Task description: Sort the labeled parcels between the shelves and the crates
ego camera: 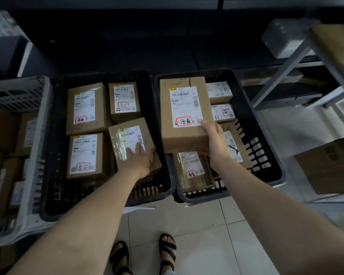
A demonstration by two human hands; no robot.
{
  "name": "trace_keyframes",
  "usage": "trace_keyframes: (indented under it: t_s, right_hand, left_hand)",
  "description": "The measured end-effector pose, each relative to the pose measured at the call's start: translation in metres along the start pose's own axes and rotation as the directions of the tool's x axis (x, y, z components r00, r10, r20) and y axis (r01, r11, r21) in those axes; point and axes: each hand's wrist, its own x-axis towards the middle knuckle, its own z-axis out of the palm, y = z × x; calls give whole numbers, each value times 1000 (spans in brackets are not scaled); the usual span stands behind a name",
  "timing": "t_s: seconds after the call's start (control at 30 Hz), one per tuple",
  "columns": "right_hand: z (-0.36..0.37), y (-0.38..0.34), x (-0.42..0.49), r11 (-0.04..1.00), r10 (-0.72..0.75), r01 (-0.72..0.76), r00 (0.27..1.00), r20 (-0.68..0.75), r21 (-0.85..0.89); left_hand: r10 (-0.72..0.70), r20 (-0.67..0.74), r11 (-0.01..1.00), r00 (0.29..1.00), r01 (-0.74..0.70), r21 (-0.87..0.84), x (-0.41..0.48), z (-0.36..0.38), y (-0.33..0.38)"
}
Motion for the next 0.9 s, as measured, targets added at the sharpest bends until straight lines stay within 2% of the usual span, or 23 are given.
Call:
trace_keyframes:
  t_s: [0.2, 0.37, 0.47, 0.57, 0.63, 0.8, 0.9]
  right_hand:
    - [7, -28, -20, 991, -50, 59, 996, 79, -117]
    - [58, -60, -36, 979, -103, 133, 976, 191, -154]
    - [105, -73, -45, 971, -131, 176, 958, 255, -164]
    - [164, -73, -54, 962, -108, 185, 933, 342, -201]
    - [208, -69, -59, 950, -73, 180, 922, 380, -255]
    - [320, -46, -69, 945, 0, 158, 877, 481, -287]
    - [390, -22, -69, 945, 61, 110, 864, 499, -306]
  left_hand:
    - [31, -258, 999, 966, -35, -11, -32, -60, -32]
    - [-22, -498, 980, 867, -80, -183, -69, -108, -64]
    - [-70, -586, 979, 807, -58, -197, -87, -124, -103]
    - [-130, -628, 976, 767, -11, -216, -102, -128, -158]
    - [-174, -619, 972, 766, 32, -233, -109, -124, -201]
    - [-364, -576, 911, 732, 152, -383, -112, -106, -315]
    - [-450, -555, 860, 700, 171, -481, -103, -102, -374]
